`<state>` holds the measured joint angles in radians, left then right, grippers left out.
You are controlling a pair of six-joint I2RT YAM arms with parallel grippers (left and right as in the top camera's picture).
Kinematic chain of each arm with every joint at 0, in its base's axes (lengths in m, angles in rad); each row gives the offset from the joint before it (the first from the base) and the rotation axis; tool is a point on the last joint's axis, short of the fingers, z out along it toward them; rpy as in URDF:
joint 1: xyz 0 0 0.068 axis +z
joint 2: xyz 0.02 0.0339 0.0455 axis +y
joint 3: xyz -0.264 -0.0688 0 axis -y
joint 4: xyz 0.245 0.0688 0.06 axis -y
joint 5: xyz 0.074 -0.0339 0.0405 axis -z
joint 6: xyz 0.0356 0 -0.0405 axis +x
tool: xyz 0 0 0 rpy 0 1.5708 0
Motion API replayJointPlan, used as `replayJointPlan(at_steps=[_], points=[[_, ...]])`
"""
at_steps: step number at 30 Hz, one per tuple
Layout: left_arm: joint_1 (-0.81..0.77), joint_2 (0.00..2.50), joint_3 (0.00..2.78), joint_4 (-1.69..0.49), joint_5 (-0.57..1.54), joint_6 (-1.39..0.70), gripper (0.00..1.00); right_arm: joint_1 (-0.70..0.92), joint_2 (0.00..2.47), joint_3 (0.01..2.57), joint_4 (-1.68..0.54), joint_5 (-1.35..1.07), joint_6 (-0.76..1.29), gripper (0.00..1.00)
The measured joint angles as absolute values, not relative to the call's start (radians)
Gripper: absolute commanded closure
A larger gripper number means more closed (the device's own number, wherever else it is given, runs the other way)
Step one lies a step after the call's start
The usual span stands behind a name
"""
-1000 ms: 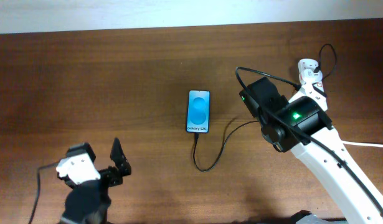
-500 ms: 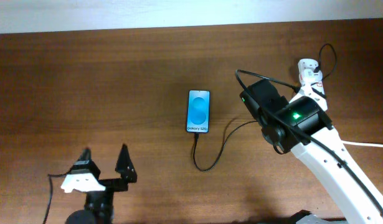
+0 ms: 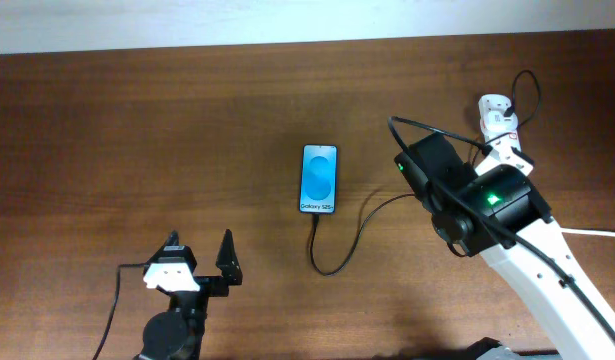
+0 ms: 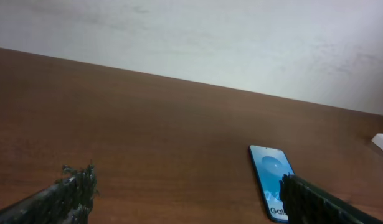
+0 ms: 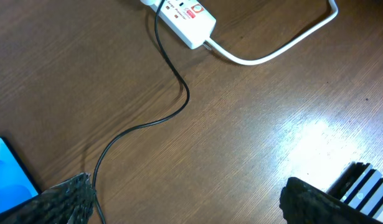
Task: Plug charger to phone and switch on socket
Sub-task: 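Move the right gripper to the power strip's red switch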
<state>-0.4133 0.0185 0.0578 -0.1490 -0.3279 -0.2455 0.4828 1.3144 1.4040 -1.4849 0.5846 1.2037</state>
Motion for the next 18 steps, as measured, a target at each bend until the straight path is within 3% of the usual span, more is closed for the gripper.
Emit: replayJointPlan(at_steps=[10, 15, 18], points=[[-0.413, 0.02, 0.058, -0.146, -0.368, -0.245, 0.01, 0.453, 1.314, 1.404, -1.478, 0.577, 1.205, 0.01], [-0.413, 0.022, 0.058, -0.152, -0.374, -0.246, 0.01, 0.26, 1.314, 1.404, -1.387, 0.523, 1.141, 0.73], [-0.413, 0.023, 0.058, -0.152, -0.375, -0.246, 0.01, 0.15, 1.317, 1.403, -1.284, 0.443, 1.004, 0.94]])
